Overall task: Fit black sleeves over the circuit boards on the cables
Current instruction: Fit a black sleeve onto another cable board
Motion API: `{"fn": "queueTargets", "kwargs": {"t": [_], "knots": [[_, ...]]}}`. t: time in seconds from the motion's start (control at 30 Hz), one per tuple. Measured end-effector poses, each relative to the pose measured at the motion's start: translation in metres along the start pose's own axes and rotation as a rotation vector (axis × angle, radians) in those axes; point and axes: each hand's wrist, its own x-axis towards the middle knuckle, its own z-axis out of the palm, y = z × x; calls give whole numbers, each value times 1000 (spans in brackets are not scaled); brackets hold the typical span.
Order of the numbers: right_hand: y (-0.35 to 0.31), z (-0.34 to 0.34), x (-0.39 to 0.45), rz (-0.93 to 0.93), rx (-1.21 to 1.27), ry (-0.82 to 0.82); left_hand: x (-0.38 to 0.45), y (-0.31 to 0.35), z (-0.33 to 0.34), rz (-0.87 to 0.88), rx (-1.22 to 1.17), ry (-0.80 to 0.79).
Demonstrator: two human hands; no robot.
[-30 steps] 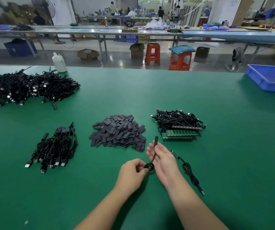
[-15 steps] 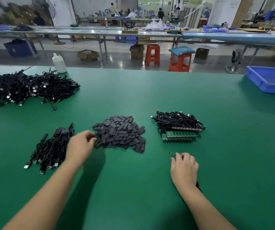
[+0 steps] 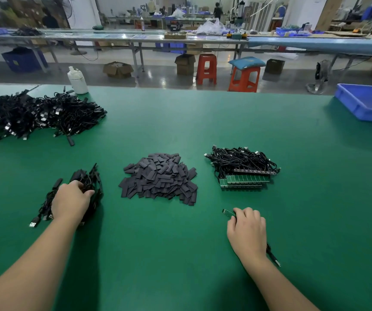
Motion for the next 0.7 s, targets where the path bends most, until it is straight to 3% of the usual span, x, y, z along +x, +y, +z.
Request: {"fn": "queueTargets", "kwargs": {"t": [0.07, 0.2, 0.47, 0.6, 0.7], "knots": [[0, 0, -1, -11, 22, -8, -7, 7, 3, 37, 23, 76], [1, 2, -1, -54, 72, 14, -22, 27, 12, 297, 55, 225], [3, 3, -1, -85, 111, -37, -89, 109, 42, 696, -81, -36], [2, 2, -2, -82, 108, -34, -112, 135, 63, 753, -34, -136], [1, 2, -1, -78, 102, -25, -111, 141, 72, 665, -15, -140]]}}
